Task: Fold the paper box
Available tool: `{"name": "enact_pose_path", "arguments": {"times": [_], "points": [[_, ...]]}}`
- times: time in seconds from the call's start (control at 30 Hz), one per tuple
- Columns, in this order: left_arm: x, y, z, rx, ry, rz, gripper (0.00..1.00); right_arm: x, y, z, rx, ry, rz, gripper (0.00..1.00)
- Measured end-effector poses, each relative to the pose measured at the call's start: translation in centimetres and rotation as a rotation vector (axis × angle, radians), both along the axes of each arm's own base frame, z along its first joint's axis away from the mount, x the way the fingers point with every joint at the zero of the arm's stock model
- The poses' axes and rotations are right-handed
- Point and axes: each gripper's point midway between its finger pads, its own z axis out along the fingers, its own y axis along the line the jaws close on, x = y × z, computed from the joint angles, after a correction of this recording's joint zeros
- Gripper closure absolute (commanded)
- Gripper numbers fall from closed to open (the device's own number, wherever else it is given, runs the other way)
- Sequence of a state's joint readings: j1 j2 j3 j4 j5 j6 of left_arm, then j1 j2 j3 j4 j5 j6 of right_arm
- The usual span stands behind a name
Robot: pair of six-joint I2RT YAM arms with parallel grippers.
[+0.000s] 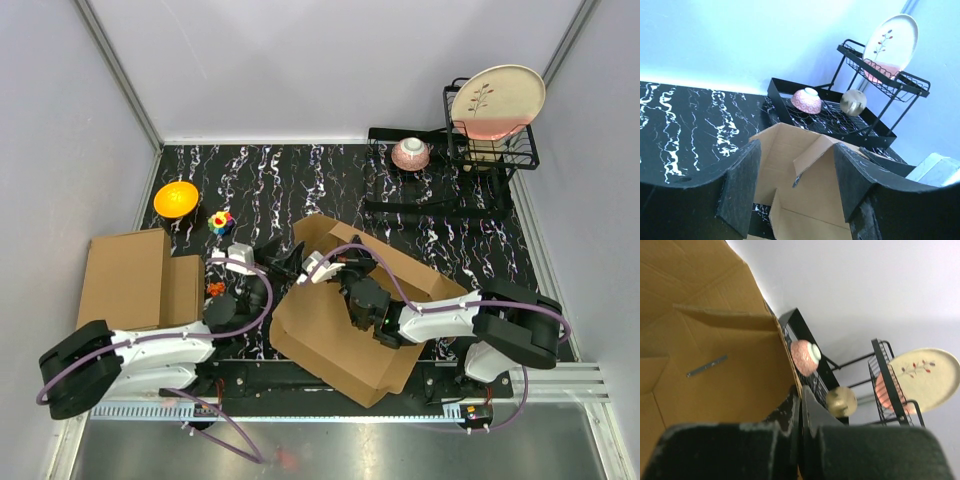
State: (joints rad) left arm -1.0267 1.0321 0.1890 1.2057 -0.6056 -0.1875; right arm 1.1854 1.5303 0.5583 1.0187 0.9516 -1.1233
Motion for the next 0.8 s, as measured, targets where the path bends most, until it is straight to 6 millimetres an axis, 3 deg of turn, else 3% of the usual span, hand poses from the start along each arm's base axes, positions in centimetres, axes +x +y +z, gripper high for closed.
{"name": "enact_pose_path", "arguments": {"times": [0.07,0.2,0.47,0.8], "points": [[0.1,0.7,0.5,-0.006,0.0,0.027,0.37,0.0,0.0,0.1,0.015,-0.001,-0.006,1.0],[0.9,2.1,-0.2,-0.001,0.042,0.091,0.37,0.0,0.0,0.0,0.005,0.001,-0.005,1.0],[6.1,6.8,-5.2,-0.052,0.231,0.279,0.36,0.0,0.0,0.0,0.003,0.0,-0.005,1.0],[8.0,3.8,-4.7,-0.113,0.235,0.159,0.32,0.1,-0.1,-0.1,-0.002,-0.012,-0.017,1.0]]}}
